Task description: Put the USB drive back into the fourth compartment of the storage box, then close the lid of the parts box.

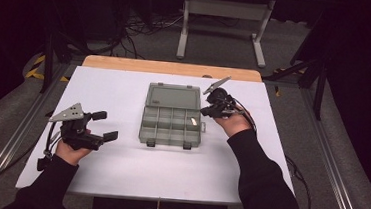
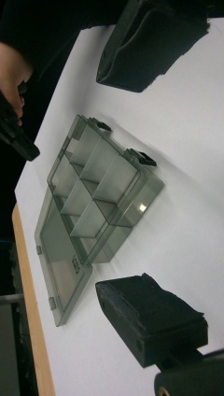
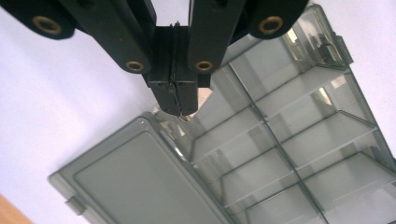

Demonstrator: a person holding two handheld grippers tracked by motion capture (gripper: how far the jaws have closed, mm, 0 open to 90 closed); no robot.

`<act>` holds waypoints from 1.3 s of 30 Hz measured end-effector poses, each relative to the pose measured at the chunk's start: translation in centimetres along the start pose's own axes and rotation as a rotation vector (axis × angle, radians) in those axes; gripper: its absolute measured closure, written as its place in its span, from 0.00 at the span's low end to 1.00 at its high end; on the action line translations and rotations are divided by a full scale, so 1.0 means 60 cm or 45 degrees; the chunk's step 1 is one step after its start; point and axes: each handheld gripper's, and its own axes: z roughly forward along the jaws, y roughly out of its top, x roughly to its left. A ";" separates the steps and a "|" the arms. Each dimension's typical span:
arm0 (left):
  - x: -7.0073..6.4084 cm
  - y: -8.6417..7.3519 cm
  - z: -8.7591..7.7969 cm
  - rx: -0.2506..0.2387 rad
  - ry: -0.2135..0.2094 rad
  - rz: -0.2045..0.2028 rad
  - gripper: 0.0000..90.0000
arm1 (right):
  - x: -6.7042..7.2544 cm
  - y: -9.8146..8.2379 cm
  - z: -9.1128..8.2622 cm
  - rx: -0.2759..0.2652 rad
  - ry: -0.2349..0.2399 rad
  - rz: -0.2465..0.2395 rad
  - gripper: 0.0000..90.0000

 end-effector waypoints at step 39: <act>0.099 0.143 0.143 0.489 0.171 0.101 1.00 | -0.073 -0.005 0.020 0.001 -0.075 -0.008 1.00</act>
